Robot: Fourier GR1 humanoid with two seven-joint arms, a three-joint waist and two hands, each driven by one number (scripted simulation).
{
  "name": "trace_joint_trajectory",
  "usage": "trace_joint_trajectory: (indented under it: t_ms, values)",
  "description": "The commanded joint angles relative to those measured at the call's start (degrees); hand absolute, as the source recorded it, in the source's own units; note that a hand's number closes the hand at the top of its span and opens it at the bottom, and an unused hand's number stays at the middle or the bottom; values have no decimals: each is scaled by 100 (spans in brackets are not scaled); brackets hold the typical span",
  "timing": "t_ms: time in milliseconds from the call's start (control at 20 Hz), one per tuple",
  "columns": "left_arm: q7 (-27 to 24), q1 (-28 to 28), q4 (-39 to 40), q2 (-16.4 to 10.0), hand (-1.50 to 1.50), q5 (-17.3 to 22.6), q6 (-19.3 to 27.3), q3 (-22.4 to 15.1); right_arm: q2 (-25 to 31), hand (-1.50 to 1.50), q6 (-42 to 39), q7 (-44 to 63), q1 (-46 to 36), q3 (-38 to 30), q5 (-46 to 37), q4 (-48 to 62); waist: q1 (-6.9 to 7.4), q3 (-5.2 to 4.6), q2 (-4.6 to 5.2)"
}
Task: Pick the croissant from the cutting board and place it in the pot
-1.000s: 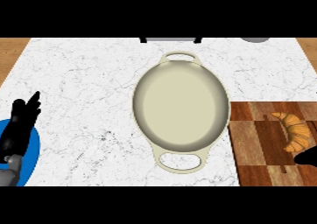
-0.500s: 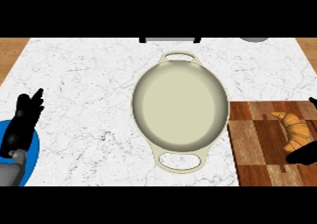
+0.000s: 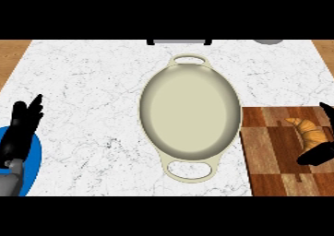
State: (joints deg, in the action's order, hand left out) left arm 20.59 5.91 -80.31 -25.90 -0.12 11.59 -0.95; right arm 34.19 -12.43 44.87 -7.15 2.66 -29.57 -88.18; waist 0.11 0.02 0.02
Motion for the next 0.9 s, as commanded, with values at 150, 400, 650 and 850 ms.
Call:
trace_joint_trajectory:
  t_ms: [150,400,650,850]
  values:
    - [-77,-184,-156,259,0,-283,-207,279,-286,-150,-225,-216,-217,-281,-563,450,0,-2,-4]
    - [98,-112,-236,554,0,-572,-97,148,-570,-150,-253,-199,-240,-272,-725,796,-9,-2,-4]
    - [-113,-62,38,438,0,-529,-488,530,-804,-150,-193,-414,-840,-423,-974,1593,9,-2,1]
    - [251,-384,-660,639,0,-749,-332,406,-970,-150,225,-981,-635,-500,-1119,2139,21,0,-2]
